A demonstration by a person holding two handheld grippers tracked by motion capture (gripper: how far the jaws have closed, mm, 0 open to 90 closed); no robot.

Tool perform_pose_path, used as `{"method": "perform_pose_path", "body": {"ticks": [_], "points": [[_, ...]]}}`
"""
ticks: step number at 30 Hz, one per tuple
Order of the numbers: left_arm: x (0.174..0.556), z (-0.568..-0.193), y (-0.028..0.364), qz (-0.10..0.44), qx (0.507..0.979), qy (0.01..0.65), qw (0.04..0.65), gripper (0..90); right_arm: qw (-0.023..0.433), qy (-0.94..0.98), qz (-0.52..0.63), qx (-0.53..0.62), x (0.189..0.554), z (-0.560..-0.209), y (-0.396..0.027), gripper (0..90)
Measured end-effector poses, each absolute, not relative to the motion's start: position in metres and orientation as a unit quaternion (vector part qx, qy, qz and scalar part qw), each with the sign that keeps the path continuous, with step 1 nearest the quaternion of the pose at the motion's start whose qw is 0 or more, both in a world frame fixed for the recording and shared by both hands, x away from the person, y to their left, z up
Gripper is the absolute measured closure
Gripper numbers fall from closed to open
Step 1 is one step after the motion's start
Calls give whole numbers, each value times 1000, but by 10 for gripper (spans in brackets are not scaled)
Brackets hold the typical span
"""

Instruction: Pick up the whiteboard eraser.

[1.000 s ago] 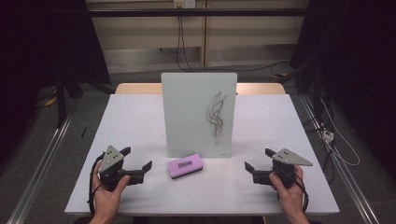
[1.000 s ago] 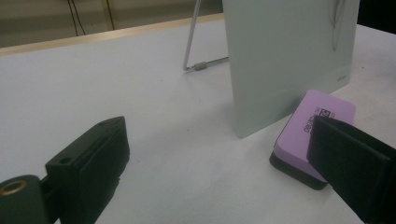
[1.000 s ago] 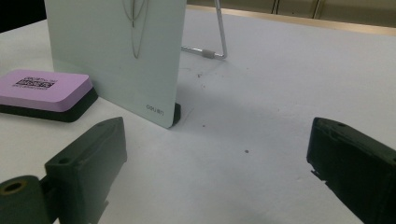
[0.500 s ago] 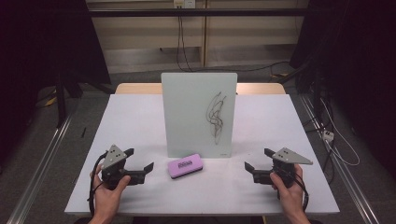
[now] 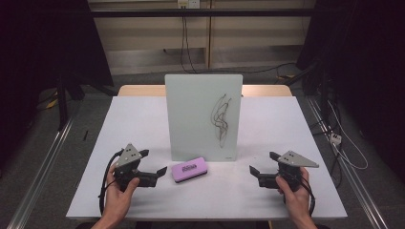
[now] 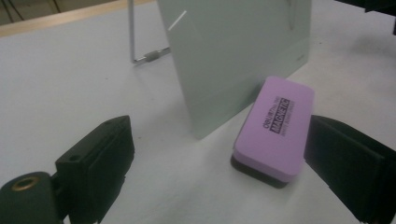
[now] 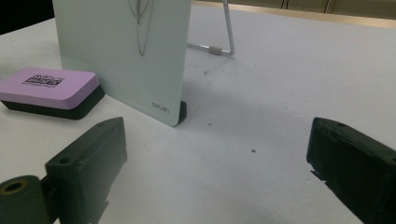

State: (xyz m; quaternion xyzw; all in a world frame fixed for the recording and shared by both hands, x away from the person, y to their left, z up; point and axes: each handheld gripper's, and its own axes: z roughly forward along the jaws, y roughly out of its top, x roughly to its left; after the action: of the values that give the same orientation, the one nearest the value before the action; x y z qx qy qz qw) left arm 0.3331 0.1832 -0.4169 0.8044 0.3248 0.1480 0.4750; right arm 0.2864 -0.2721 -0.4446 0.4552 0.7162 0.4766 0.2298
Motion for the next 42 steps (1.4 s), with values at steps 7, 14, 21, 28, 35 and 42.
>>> {"method": "perform_pose_path", "body": {"ticks": [7, 14, 21, 28, 35, 42], "points": [[341, -410, 169, 117, 825, 299, 465, 81, 229, 716, 476, 456, 287, -445, -272, 48], [342, -407, 156, 98, 847, 251, 458, 76, 228, 716, 477, 455, 287, -445, -272, 48], [351, -404, 133, 86, 865, 225, 440, 77, 227, 717, 478, 455, 287, -445, -273, 48], [360, -408, 116, 67, 880, 212, 421, 80, 227, 719, 476, 453, 287, -444, -271, 48], [366, -407, 100, 59, 897, 200, 390, 136, 227, 720, 475, 451, 287, -444, -268, 48], [376, -404, 82, 48, 916, 188, 352, 119, 227, 721, 477, 448, 287, -443, -268, 48]]}}
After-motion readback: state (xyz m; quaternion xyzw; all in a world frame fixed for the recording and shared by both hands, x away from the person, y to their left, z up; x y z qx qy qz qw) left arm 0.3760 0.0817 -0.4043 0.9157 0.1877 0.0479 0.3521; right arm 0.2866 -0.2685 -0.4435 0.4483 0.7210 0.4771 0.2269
